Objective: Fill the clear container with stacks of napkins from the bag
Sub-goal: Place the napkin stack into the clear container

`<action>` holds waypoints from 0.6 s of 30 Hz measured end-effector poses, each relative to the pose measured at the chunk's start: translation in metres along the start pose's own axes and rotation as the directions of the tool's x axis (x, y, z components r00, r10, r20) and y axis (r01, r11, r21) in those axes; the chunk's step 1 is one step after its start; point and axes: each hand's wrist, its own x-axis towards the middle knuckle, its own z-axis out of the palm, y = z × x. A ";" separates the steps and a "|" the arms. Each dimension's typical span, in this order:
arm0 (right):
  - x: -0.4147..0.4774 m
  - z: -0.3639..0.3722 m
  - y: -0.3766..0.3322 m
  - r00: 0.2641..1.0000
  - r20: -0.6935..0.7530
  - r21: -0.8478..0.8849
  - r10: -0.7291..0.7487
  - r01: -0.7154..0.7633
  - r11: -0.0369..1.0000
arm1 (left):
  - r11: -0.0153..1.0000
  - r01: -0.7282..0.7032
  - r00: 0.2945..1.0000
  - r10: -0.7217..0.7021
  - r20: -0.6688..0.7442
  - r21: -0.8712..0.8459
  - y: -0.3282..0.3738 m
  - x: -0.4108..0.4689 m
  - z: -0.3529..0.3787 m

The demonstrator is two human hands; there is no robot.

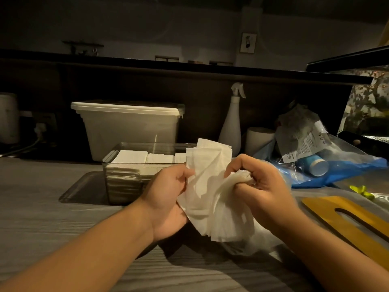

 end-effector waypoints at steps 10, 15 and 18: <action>0.006 -0.011 0.000 0.995 -0.088 0.069 0.054 -0.048 0.996 | 0.959 -0.145 0.978 0.177 -0.115 0.242 -0.001 0.004 -0.003; 0.007 -0.016 -0.004 0.995 -0.046 0.128 0.086 -0.079 0.989 | 0.916 -0.159 0.973 0.209 -0.100 0.369 -0.003 0.005 -0.004; 0.005 -0.013 -0.010 0.994 0.103 0.125 0.041 -0.054 0.991 | 0.870 -0.166 0.978 0.206 -0.038 0.464 -0.006 0.005 -0.004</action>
